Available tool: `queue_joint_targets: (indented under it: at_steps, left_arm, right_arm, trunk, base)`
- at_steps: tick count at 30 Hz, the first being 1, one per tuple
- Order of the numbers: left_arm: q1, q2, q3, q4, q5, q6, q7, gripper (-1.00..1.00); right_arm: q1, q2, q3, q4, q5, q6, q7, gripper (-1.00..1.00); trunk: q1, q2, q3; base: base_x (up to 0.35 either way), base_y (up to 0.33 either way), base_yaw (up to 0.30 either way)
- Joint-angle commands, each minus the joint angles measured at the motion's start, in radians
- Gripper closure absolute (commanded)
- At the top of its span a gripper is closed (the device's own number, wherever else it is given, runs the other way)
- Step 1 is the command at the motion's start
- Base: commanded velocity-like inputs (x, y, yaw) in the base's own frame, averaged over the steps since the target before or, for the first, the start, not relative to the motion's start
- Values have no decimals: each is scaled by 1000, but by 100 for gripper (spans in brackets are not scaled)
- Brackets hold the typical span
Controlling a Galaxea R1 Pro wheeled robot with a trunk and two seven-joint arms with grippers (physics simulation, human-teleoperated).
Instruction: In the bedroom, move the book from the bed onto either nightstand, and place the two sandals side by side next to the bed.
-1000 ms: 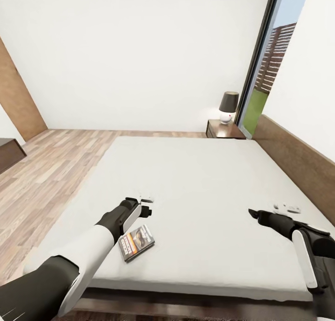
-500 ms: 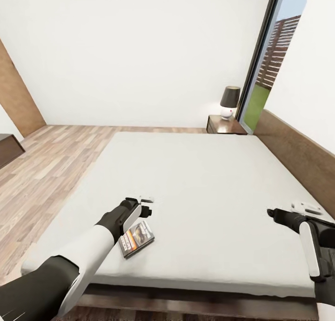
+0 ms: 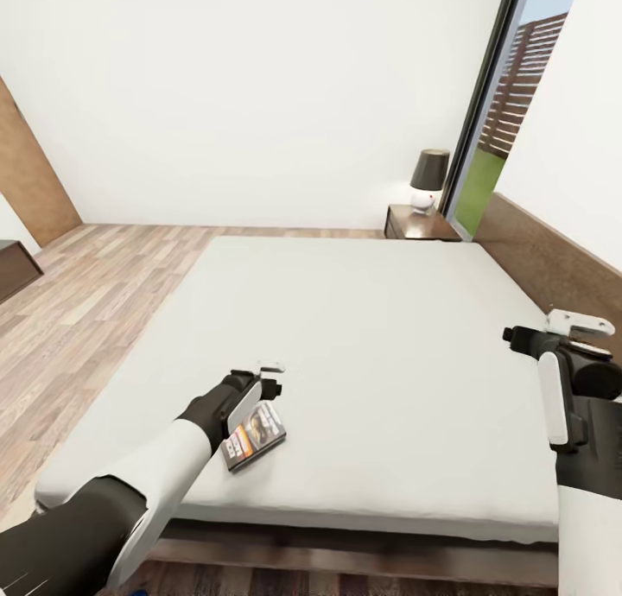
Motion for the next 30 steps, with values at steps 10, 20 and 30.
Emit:
queue_joint_targets:
  at_steps: [10, 20, 30]
  left_arm:
    - [0, 4, -7, -1, 5, -59, 9, -100]
    - [1, 3, -8, -1, 5, -82, 9, -100]
    - [2, 26, -6, -10, 1, -83, 7, -100]
  right_arm:
    - [85, 18, 108, 0, -8, -442, -15, -100]
    - [110, 19, 143, 1, -2, -507, -24, -100]
    - [112, 22, 145, -1, -1, -504, -25, -100]
  trunk:
    - [38, -71, -48]
    - [77, -141, -96]
    - [115, -211, -143]
  base:
    - [0, 0, 0]
    - [0, 0, 0]
    - [0, 0, 0]
